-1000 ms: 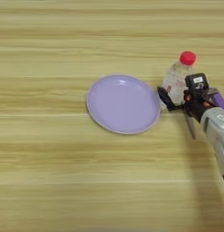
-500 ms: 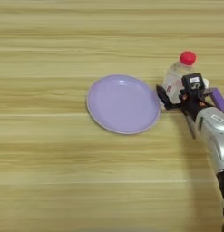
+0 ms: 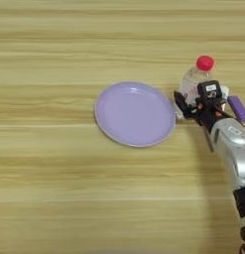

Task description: Move the objects on the table

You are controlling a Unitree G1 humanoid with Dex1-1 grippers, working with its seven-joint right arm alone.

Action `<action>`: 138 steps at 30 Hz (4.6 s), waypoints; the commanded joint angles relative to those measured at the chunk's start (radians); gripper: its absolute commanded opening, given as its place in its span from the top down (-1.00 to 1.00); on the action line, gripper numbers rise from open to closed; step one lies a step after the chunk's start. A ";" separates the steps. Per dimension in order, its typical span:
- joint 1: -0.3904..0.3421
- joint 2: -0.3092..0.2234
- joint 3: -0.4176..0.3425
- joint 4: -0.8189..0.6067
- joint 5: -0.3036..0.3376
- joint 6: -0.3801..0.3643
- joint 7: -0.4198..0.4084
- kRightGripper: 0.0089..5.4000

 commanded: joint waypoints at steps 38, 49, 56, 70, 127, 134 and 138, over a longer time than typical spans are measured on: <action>-0.116 0.101 0.116 -0.314 -0.002 0.095 -0.029 -0.19; -0.081 0.143 0.196 -0.252 -0.033 0.078 -0.010 -0.19; -0.078 0.149 0.210 -0.191 -0.046 0.060 -0.001 -0.19; -0.074 0.150 0.215 -0.172 -0.059 0.050 0.002 -0.39; 0.293 0.054 0.161 -0.607 -0.054 0.202 0.031 -0.99; 0.339 0.006 0.063 -0.674 -0.017 0.255 0.039 -0.99; 0.338 -0.009 0.023 -0.685 -0.007 0.266 0.044 -0.99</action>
